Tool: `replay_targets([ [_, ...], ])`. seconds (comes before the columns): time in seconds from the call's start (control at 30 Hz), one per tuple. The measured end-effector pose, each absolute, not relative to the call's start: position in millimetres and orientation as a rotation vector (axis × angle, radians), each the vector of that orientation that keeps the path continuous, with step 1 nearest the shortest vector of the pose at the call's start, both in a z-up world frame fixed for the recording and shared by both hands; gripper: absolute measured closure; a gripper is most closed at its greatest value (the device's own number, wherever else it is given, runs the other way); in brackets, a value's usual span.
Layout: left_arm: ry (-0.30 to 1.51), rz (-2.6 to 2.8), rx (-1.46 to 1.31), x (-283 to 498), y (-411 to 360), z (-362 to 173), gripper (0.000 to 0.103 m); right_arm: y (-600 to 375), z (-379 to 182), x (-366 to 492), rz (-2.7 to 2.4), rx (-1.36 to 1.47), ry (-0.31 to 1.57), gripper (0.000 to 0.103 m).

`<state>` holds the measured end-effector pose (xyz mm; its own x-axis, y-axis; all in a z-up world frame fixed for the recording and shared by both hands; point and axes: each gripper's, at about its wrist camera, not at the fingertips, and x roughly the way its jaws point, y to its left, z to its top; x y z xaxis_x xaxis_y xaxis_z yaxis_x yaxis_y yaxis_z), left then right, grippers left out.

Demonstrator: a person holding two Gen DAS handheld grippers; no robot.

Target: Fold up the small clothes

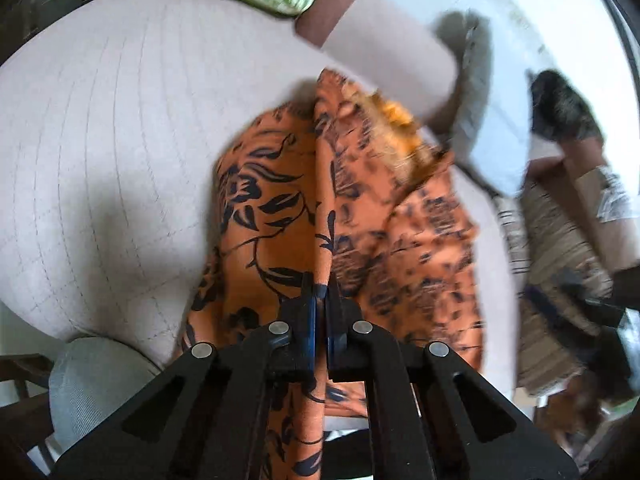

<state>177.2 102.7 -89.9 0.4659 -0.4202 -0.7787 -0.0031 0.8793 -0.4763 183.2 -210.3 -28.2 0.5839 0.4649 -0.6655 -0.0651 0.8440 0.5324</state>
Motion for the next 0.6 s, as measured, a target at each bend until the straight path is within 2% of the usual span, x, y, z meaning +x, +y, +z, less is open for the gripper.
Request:
replay_targets([
  [0.2, 1.088, -0.418, -0.472, 167.9, 83.5, -76.8, 0.101, -193.0, -63.2, 226.8, 0.521, 0.637, 1.003, 0.03],
  [0.37, 1.149, -0.473, -0.461, 171.0, 55.0, -96.3, 0.101, -167.5, -103.3, 257.9, 0.592, 0.665, 1.132, 0.03],
  [0.57, 1.201, -0.55, -0.425, 178.4, 12.5, -117.5, 0.101, -173.8, -135.8, 265.0, 0.605, 0.764, 1.167, 0.03],
  [0.6, 1.213, -0.565, -0.422, 180.1, 3.5, -120.9, 0.101, -177.5, -139.9, 266.8, 0.59, 0.773, 1.167, 0.033],
])
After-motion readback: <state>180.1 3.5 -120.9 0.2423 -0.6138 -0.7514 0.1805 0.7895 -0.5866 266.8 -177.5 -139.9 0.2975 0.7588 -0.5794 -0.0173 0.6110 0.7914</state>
